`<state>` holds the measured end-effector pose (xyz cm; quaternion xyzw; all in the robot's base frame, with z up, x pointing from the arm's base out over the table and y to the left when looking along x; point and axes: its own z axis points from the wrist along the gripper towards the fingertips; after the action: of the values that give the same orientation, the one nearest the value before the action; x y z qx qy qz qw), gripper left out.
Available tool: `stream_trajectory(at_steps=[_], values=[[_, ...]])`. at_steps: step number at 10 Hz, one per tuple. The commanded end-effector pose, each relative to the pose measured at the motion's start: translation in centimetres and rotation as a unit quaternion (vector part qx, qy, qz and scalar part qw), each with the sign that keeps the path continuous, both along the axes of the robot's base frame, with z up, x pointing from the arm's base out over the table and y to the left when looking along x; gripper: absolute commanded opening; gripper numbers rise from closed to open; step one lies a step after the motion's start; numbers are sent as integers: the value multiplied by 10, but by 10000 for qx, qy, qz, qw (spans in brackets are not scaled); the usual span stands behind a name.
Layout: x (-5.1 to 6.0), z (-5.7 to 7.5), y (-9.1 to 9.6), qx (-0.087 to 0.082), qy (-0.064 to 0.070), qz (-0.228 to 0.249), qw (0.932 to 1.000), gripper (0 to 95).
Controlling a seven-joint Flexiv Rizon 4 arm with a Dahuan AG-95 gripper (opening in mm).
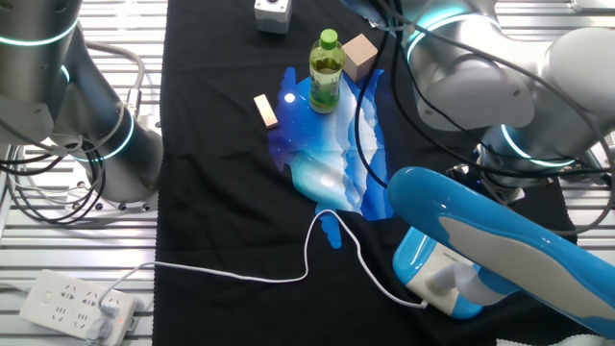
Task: Turn on the desk lamp by pressing the button
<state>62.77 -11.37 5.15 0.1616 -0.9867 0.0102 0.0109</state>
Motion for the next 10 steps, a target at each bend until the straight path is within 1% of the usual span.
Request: stream_trajectory(at_steps=[1,2,3,4,5,6,7,8,10], values=[[0,0,0,23,9,-2,10000,0],[0,0,0,45,-1,35,10000,0],[0,0,0,89,55,59,9999,0],[0,0,0,55,157,21,9999,0],[0,0,0,0,263,-84,9996,0],[0,0,0,22,296,-244,9993,0],[0,0,0,2,344,-482,9982,0],[0,0,0,-160,380,-764,9962,0],[0,0,0,-185,361,-949,9947,0]])
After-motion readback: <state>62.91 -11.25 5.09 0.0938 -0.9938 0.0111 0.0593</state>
